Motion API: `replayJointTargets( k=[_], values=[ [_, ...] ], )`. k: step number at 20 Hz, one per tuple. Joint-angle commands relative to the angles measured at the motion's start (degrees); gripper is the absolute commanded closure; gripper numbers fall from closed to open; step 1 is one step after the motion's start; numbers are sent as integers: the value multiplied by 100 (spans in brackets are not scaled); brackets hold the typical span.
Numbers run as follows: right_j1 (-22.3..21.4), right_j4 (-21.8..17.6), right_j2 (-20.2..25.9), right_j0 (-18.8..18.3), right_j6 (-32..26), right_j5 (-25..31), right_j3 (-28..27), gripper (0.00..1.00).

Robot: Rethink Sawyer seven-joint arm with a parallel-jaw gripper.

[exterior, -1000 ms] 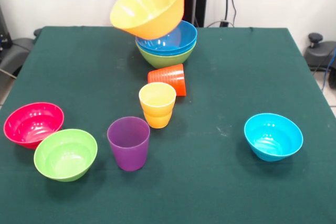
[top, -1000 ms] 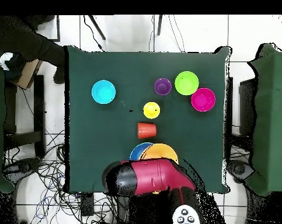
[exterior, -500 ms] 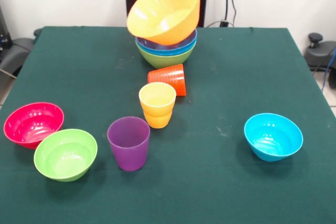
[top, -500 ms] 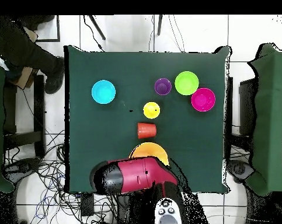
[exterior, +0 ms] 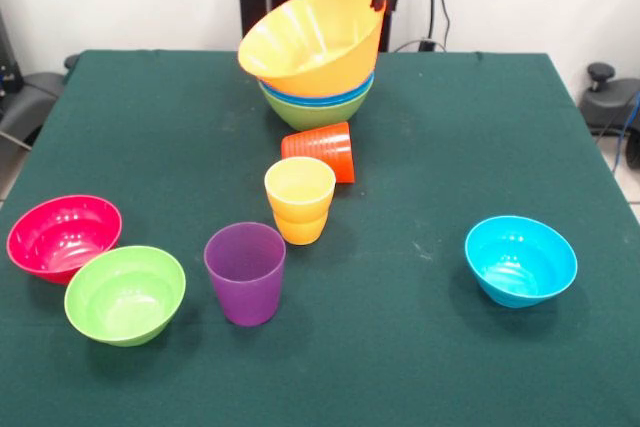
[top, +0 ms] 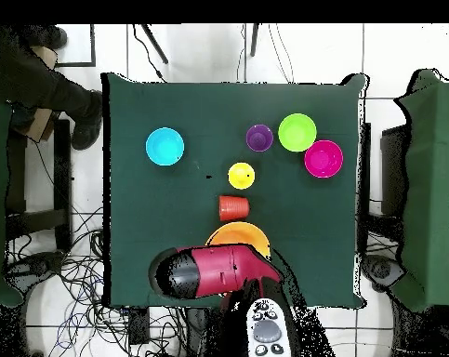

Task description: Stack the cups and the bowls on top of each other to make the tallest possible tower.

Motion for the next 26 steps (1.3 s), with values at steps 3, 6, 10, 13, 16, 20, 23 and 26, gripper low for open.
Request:
replayJointTargets(
  k=[3,6,10,13,16,20,23,26],
  values=[
    [554,191,-68,4,940,-640,-318,100],
    [657,182,-118,5,918,-744,-369,100],
    [655,215,-173,56,916,-754,-352,100],
    [707,235,-187,63,886,-809,-366,100],
    [688,271,-194,77,866,-822,-330,100],
    [654,254,-159,62,753,-837,-298,0],
    [628,267,-112,37,696,-800,-270,0],
    [611,234,-212,159,781,-807,-299,0]
  ],
)
